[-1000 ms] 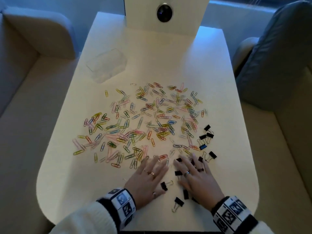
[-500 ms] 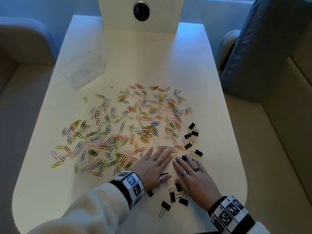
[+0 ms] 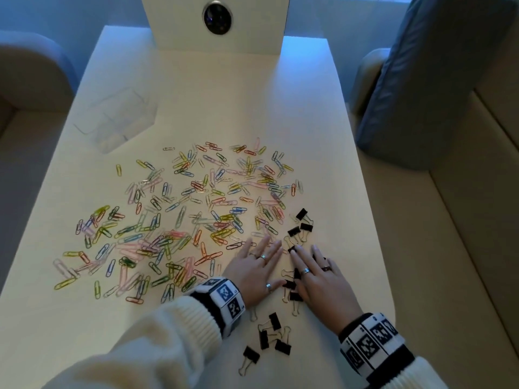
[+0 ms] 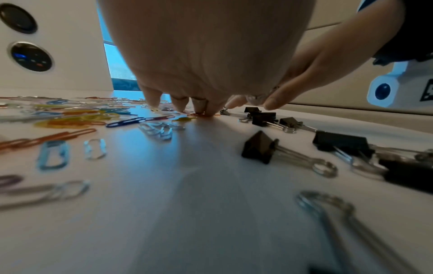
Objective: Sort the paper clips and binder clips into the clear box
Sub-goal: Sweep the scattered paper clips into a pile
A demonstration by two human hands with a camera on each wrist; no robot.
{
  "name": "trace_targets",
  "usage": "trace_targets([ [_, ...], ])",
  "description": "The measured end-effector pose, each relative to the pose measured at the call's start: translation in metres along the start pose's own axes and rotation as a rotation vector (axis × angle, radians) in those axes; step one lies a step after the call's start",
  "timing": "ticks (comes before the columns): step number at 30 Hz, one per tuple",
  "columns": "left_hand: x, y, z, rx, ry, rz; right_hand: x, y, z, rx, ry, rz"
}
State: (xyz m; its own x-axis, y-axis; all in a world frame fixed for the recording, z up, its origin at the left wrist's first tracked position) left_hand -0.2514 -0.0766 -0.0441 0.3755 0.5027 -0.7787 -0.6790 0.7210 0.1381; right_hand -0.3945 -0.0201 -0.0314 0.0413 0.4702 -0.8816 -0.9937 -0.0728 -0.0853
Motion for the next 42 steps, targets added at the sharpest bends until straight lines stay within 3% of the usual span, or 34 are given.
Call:
trace_targets([
  [3,0.006,-0.009,0.009,-0.083,0.007,0.037,0.000,0.008,-0.001,0.006,-0.056,0.014],
  [7,0.002,-0.011,0.007,-0.165,0.032,0.064,-0.010,0.014,-0.005,0.000,-0.014,-0.021],
  [11,-0.015,-0.008,-0.024,-0.082,0.038,0.106,-0.021,0.017,-0.029,-0.010,-0.011,0.027],
  [15,-0.013,-0.025,-0.029,-0.154,-0.040,0.113,-0.024,0.029,-0.035,0.006,-0.098,0.053],
  [22,-0.044,-0.009,-0.055,-0.062,0.027,0.010,-0.042,0.044,-0.042,0.016,-0.038,-0.050],
  [27,-0.043,-0.016,-0.055,-0.145,0.004,-0.034,-0.058,0.055,-0.063,0.007,0.027,-0.072],
  [32,-0.050,-0.031,-0.064,-0.206,0.058,0.068,-0.072,0.060,-0.084,-0.051,-0.076,-0.135],
  [37,-0.047,-0.054,-0.079,-0.246,-0.002,0.175,-0.075,0.049,-0.122,-0.020,-0.278,-0.164],
  [40,-0.043,-0.068,-0.069,-0.265,-0.028,0.254,-0.072,0.033,-0.125,-0.128,-0.362,-0.044],
  [42,-0.047,-0.081,-0.059,-0.309,-0.007,0.297,-0.077,0.028,-0.129,-0.163,-0.380,-0.094],
])
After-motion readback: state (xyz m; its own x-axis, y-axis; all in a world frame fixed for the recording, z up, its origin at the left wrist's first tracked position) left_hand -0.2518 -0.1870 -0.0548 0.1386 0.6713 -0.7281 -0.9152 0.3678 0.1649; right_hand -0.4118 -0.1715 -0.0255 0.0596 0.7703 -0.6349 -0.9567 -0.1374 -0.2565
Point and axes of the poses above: each hand's wrist, its own z-axis away from the middle knuckle, its own x-axis out of the palm, y = z × x, the point moved 3 cm from there along -z, towards the middle knuckle, and after that the axes turned 8 degrees about -y, right-handed, at the moved point
